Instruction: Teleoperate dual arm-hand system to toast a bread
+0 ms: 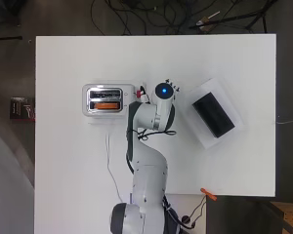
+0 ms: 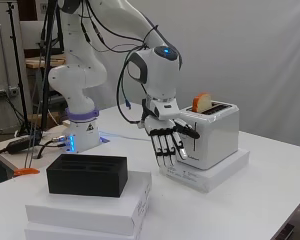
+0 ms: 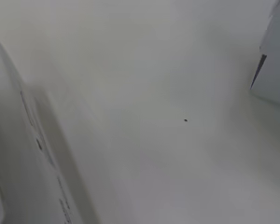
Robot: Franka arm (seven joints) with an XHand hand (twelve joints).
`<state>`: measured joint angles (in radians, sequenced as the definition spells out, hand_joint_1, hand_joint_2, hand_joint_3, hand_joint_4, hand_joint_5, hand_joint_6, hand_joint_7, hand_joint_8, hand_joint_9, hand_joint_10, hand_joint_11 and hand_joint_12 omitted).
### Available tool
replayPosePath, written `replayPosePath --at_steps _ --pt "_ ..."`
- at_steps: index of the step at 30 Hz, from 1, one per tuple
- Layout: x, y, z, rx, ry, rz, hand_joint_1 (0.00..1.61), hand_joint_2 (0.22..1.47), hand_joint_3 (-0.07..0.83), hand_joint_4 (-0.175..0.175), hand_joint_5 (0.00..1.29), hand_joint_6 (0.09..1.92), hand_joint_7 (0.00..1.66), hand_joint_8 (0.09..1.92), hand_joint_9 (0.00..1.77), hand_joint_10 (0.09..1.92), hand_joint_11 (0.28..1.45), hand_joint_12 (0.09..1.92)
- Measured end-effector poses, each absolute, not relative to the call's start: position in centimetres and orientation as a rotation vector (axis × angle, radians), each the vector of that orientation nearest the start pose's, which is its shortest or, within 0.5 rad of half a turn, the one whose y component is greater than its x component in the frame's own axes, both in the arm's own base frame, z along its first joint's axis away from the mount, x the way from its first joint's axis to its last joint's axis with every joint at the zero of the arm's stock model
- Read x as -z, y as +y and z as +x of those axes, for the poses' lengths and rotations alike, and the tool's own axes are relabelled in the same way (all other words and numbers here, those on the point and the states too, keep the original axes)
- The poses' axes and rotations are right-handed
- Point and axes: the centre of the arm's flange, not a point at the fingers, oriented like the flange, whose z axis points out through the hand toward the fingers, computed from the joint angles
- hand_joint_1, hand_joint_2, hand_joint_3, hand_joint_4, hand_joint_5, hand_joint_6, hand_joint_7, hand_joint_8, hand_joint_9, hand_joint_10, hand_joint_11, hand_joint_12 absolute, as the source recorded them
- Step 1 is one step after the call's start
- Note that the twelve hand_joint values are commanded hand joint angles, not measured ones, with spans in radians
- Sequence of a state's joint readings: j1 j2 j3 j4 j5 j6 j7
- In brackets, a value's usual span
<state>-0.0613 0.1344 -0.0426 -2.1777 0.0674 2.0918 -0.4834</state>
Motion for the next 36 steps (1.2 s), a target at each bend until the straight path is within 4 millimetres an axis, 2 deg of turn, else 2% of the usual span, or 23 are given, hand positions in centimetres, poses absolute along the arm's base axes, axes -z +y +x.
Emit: replayPosePath --at_steps 2,6,15,17,20,24,28,31,34,36 --pt "-30.2 -5.6 51.6 -0.336 -0.522 -2.958 0.00 0.81 0.002 -0.069 0.07 0.09 0.37 0.09 0.46 0.09 0.47 0.09" --pt "-29.2 -5.9 50.8 -0.404 -0.560 -2.953 0.00 0.80 -0.001 -0.076 0.05 0.09 0.33 0.09 0.41 0.09 0.45 0.09" --pt "-29.0 -6.0 50.2 -0.442 -0.556 -2.949 0.00 0.80 0.000 -0.070 0.05 0.09 0.31 0.09 0.39 0.09 0.44 0.09" --pt "-29.7 -6.0 50.3 -0.410 -0.554 -2.942 0.00 0.81 0.001 -0.070 0.06 0.09 0.31 0.09 0.39 0.09 0.45 0.09" --pt "-32.0 -6.0 50.6 -0.346 -0.547 -2.940 0.00 0.80 -0.001 -0.072 0.06 0.09 0.32 0.09 0.41 0.09 0.46 0.09" --pt "-33.2 -6.1 51.4 -0.319 -0.544 -2.934 0.00 0.79 -0.006 -0.069 0.05 0.09 0.32 0.09 0.42 0.09 0.47 0.09" --pt "-35.6 -6.3 51.8 -0.256 -0.533 -2.917 0.00 0.79 -0.005 -0.067 0.05 0.09 0.33 0.09 0.42 0.09 0.47 0.09" --pt "-35.1 -5.6 51.8 -0.264 -0.548 -2.909 0.00 0.78 -0.007 -0.069 0.04 0.09 0.32 0.09 0.43 0.09 0.47 0.09" --pt "-33.1 -5.4 51.8 -0.275 -0.560 -2.909 0.00 0.77 -0.008 -0.067 0.04 0.09 0.33 0.09 0.43 0.09 0.48 0.09" --pt "-32.5 -5.3 51.7 -0.282 -0.567 -2.905 0.00 0.77 -0.006 -0.065 0.05 0.09 0.34 0.09 0.44 0.09 0.48 0.09"
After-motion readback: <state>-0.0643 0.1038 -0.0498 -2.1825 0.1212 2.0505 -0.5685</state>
